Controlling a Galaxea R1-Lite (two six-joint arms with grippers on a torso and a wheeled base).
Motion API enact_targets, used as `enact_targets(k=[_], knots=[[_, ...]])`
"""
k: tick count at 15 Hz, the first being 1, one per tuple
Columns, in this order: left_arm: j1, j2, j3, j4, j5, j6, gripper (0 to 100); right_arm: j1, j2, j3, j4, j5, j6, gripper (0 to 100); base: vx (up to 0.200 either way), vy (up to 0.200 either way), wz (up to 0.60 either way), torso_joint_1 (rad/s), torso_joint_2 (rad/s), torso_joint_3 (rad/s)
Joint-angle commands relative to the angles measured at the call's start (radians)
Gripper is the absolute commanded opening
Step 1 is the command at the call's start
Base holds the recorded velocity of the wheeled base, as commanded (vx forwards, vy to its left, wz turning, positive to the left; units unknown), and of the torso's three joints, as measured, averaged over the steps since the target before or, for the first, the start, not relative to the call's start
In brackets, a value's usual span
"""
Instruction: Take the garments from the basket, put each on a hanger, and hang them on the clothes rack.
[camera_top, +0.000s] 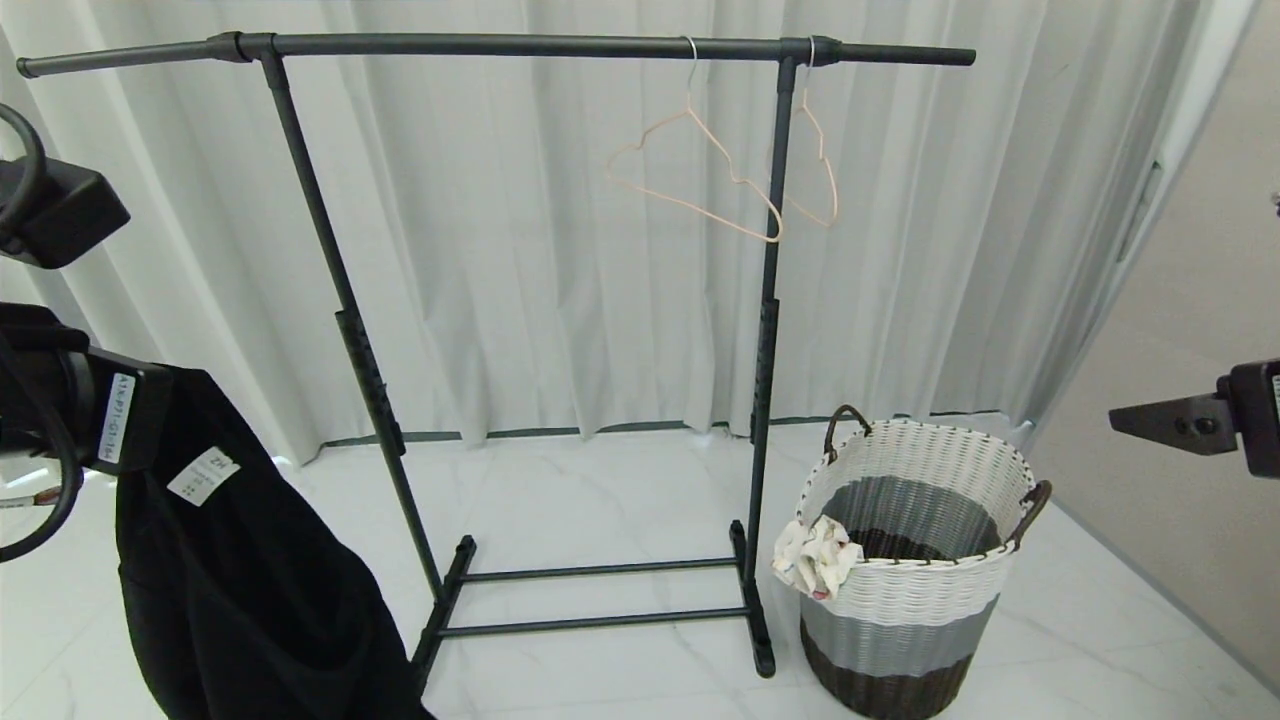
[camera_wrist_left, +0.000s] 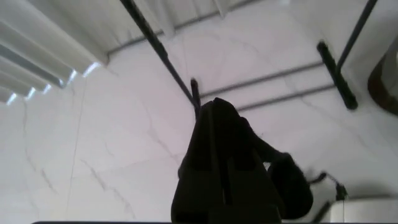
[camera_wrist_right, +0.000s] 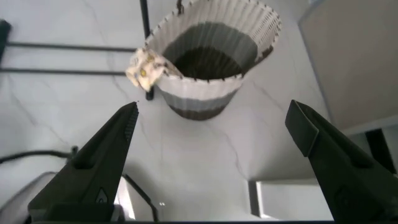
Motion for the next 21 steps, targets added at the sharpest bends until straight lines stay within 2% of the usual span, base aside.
enact_targets(k=[1,3,5,14,21], knots=[[0.003,0.001,0.035,-0.061,0.002,0.004,0,-0.008,0.014,-0.017,-0.021,0.002,0.0,100,0.0,0.0,0.0,0.09,-0.28,-0.168],[0.003,-0.002,0.113,-0.183,0.034,0.007,0,-0.016,0.018,-0.02,-0.046,0.003,0.0,100,0.0,0.0,0.0,0.115,-0.39,-0.242],[0.003,-0.015,0.163,-0.238,0.051,0.007,0,-0.022,0.018,-0.02,-0.06,0.005,0.0,100,0.0,0.0,0.0,0.161,-0.43,-0.276],[0.001,-0.042,0.186,-0.244,0.05,0.008,0,-0.033,0.032,-0.017,-0.149,0.005,-0.006,100,0.0,0.0,0.0,0.194,-0.47,-0.28],[0.001,-0.044,0.187,-0.244,0.05,0.008,0,-0.033,0.04,-0.014,-0.149,-0.009,-0.011,100,0.0,0.0,0.0,0.185,-0.42,-0.23]])
